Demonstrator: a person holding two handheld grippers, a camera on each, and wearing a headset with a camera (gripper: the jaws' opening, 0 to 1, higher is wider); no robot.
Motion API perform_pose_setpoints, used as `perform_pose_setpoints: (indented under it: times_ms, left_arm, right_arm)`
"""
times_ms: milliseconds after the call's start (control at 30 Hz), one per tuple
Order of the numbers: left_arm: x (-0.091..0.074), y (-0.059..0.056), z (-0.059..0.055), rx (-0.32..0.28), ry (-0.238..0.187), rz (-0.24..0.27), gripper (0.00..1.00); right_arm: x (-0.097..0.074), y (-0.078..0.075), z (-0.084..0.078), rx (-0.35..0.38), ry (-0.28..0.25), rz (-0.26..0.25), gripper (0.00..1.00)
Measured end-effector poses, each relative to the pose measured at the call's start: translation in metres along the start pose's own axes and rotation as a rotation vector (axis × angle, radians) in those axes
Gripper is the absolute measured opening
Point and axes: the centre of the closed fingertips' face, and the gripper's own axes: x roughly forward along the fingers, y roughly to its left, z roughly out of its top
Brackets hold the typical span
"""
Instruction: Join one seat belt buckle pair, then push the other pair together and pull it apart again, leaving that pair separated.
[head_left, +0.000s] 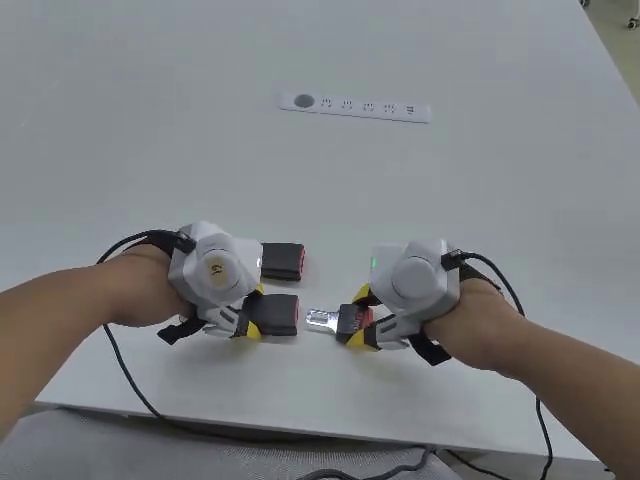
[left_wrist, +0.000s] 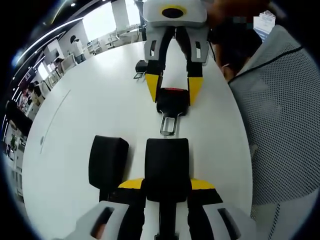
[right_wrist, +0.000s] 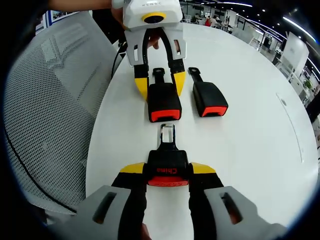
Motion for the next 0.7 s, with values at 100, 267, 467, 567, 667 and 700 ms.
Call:
perform_pose_setpoints:
  times_ms: [100,267,467,567,667,700]
  left_arm:
    - [0.001,0.001,-0.001,0.003,0.003,-0.006,0.33]
    - [0.001,0.000,-0.001,0.017,0.015,-0.013,0.33]
    - [0.000,-0.003,0.001,0.021,0.018,-0.018,0.33]
    - [0.000,-0.003,0.001,0.028,0.019,-0.023,0.33]
    - [0.002,-0.002,0.000,0.033,0.018,-0.027,0.33]
    - [0.002,-0.002,0.000,0.034,0.017,-0.028,0.33]
  right_arm:
    - [0.002,0.004,0.005,-0.019,0.005,0.006,0.30]
    - [0.006,0.003,0.009,-0.039,0.021,0.003,0.30]
    - [0.005,0.005,0.012,-0.053,0.016,0.006,0.30]
    - [0.007,0.005,0.015,-0.053,0.006,0.012,0.30]
    - [0.009,0.005,0.017,-0.054,-0.002,0.015,0.30]
    - [0.010,0.005,0.018,-0.054,-0.005,0.015,0.30]
